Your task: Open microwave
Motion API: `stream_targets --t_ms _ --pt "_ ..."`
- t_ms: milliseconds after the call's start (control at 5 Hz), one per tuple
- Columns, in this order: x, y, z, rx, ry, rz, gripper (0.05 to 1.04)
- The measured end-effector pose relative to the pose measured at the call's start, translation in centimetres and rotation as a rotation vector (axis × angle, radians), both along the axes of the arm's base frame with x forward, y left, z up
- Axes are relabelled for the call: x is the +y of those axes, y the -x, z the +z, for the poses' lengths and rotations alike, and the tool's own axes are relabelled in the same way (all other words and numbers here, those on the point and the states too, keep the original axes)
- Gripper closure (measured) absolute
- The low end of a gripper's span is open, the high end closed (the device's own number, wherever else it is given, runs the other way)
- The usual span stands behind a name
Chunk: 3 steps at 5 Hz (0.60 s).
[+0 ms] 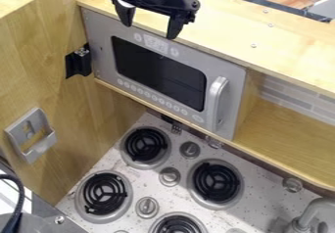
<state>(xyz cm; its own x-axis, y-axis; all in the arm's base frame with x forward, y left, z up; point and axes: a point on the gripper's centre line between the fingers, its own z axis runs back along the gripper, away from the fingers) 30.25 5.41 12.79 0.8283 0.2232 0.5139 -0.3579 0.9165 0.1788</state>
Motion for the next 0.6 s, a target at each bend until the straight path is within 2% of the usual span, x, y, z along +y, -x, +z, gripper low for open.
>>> stream_targets --t_ms 200,600 --pt "0.0 0.3 -0.7 0.025 0.003 0.001 0.083" --pt "-1.2 1.4 -3.5 0.02 0.086 -0.036 0.083"
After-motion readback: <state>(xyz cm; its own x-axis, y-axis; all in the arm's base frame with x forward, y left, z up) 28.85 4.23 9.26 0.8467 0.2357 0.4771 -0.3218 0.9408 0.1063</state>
